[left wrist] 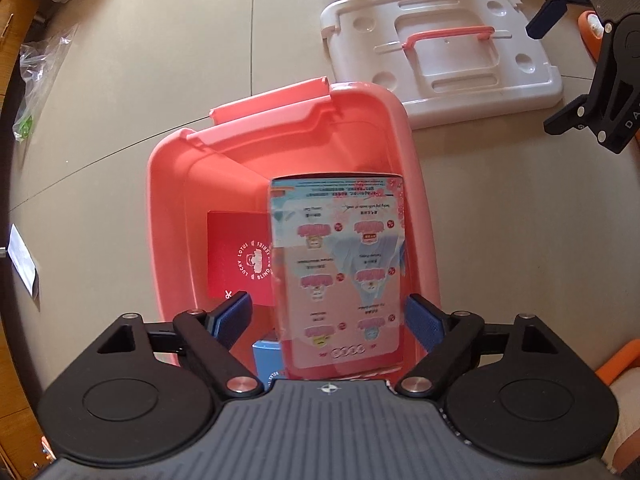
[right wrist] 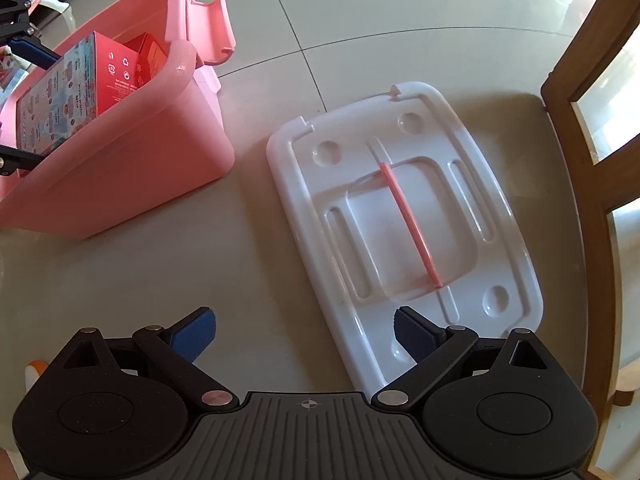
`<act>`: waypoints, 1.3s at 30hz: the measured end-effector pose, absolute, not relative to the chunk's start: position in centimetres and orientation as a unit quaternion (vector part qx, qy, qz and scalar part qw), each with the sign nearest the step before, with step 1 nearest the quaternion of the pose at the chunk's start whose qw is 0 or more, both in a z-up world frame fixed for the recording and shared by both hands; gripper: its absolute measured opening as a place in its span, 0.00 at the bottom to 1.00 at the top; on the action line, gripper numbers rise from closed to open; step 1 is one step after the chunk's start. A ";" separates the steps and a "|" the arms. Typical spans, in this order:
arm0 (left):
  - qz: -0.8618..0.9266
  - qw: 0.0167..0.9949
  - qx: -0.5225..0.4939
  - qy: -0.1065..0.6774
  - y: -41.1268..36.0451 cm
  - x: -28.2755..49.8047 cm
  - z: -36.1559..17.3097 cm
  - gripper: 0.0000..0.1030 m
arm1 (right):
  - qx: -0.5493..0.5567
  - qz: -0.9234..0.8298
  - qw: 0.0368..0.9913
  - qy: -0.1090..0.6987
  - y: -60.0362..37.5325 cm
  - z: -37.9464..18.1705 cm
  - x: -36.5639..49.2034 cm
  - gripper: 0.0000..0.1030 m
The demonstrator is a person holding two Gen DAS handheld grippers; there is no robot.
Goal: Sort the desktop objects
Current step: 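Lower the pastel carton into the pink tub and open the left tool, then withdraw the left tool up from the tub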
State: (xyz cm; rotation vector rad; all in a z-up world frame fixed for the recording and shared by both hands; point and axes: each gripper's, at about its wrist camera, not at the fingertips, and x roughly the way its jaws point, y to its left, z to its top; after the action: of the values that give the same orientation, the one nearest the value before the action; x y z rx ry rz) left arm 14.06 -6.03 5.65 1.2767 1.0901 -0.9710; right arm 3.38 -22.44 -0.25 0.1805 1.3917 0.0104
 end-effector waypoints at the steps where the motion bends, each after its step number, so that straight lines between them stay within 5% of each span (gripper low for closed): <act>1: -0.408 0.573 0.538 0.464 -5.8 14.2 5.9 0.84 | 0.083 0.004 0.764 0.640 -22.5 -0.2 3.3 0.92; 24: -0.287 0.706 0.411 0.500 -2.1 10.8 10.2 0.85 | 0.060 -0.009 0.762 0.644 -23.7 1.8 1.5 0.92; 39: -0.184 0.797 0.254 0.517 -2.0 2.2 12.4 0.92 | 0.069 0.010 0.795 0.602 -25.4 8.6 -1.0 0.87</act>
State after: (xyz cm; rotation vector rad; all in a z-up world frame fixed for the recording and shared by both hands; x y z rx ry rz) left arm 2.25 -2.04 12.40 0.5449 1.1096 -0.3951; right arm -0.98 -25.40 8.60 0.1486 1.2941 0.0211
